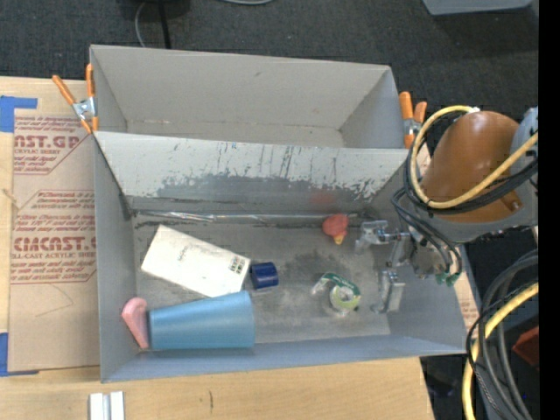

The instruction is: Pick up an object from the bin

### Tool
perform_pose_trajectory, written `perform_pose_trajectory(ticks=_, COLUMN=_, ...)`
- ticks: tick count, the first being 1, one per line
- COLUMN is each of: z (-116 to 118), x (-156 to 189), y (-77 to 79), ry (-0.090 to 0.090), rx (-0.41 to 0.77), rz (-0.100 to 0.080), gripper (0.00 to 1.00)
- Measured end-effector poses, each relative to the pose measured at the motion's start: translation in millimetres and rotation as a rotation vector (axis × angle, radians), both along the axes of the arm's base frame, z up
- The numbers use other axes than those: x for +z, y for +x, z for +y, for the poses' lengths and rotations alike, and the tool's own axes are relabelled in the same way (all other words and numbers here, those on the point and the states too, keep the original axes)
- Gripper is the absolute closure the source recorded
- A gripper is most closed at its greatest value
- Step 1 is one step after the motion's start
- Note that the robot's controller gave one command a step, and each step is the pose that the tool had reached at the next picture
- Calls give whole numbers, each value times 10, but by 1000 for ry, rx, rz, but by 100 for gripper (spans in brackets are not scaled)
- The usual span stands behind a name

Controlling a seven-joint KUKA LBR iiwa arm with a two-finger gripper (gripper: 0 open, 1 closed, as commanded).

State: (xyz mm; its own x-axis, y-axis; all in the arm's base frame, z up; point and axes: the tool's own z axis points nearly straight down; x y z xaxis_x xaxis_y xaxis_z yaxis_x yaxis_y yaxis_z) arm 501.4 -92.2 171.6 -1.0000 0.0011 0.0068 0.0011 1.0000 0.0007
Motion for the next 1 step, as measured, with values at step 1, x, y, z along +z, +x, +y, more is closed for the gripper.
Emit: perform_pose_trajectory(ticks=1, z=4, x=44, y=16, ry=-1, rx=1, rz=-7, gripper=0)
